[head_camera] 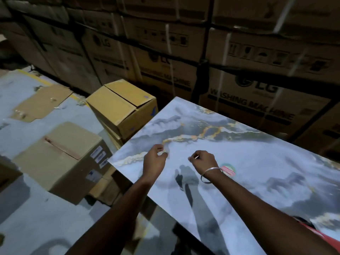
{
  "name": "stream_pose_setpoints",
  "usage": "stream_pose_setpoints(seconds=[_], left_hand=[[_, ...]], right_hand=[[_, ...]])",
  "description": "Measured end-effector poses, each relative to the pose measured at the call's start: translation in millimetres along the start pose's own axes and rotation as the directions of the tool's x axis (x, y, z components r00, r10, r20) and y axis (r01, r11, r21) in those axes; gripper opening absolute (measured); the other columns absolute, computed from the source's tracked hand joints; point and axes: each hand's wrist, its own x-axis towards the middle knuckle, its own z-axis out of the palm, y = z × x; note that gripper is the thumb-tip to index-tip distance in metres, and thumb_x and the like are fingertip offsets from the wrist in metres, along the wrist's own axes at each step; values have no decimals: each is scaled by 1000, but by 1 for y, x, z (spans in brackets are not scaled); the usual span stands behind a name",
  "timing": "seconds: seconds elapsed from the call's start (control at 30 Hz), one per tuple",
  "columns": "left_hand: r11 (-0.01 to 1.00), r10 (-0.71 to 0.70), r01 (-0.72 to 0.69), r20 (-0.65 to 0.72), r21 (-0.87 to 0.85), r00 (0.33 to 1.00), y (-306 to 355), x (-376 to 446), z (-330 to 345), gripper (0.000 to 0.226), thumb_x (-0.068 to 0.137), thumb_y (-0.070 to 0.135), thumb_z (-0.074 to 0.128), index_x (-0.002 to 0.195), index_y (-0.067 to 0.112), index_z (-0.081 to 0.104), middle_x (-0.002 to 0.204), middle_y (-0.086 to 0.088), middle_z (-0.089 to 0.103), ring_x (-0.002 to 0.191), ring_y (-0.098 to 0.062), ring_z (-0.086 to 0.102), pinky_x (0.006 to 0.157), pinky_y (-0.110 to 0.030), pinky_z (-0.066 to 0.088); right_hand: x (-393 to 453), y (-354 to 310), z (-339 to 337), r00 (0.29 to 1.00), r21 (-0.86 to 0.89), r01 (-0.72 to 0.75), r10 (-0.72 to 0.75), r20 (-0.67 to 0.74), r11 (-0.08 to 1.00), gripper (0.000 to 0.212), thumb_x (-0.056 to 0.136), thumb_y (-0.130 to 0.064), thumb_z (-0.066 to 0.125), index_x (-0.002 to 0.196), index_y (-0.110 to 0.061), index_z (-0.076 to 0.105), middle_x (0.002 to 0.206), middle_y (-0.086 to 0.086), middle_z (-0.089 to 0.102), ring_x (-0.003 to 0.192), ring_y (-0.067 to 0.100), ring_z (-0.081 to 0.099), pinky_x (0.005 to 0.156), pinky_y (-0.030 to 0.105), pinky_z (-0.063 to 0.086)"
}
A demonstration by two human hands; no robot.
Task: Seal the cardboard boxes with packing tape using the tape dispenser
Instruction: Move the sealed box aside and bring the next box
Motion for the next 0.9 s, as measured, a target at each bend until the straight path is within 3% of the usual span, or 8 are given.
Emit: stream_pose_setpoints(seconds=[0.13,0.27,0.37,0.5,0.63,0.73,0.9], left_hand=[[998,-62,63,-43,24,997,-3,51,-37,31,96,21,63,127,17,61,127,1,63,107,-15,60,77,-27,48],[992,-123,123,-101,-9,987,-2,94,-66,30,96,20,64,126,14,62,127,-2,64,115,-21,60,88,-32,48],[983,-185,182,-147,-34,972,-4,127,-86,28,95,19,65,122,14,64,117,-1,67,103,-19,60,74,-25,44],[979,-197,184,-180,-83,964,-9,187,-115,23,91,19,70,113,14,66,105,-7,71,96,-24,66,73,-29,48],[970,-228,209,-176,-122,958,-13,265,-143,19,90,20,68,109,16,67,98,-3,71,78,-15,61,63,-23,44],[972,-227,214,-165,-95,960,-30,339,-158,24,83,31,67,103,19,67,98,-2,72,86,-30,65,72,-35,50],[955,-294,276,-198,-111,935,-64,457,-176,20,92,22,64,111,18,67,114,-6,68,95,-24,61,84,-35,48]], right_hand=[[55,-48,26,996,1,29,-29,80,1000,20,92,-34,66,91,-15,73,91,4,71,87,22,65,74,28,45],[104,-89,47,992,-17,67,-65,108,998,20,92,-27,65,88,-9,73,89,8,71,87,26,65,72,30,46],[134,-117,60,988,-15,70,-67,141,997,21,93,-27,66,86,-9,72,86,7,70,86,25,65,73,29,46],[185,-156,75,990,-25,79,-75,117,997,20,93,-31,67,85,-13,71,87,5,68,87,24,63,73,28,43],[252,-194,97,993,-77,71,-62,104,995,20,93,-30,66,87,-12,72,86,8,70,84,25,63,71,28,42],[314,-223,119,996,-97,46,-38,84,994,21,93,-29,66,91,-9,73,87,10,69,83,26,60,74,31,46],[437,-262,164,998,-199,18,-5,66,980,29,92,-32,66,91,-4,71,89,14,70,83,33,64,68,35,47]])
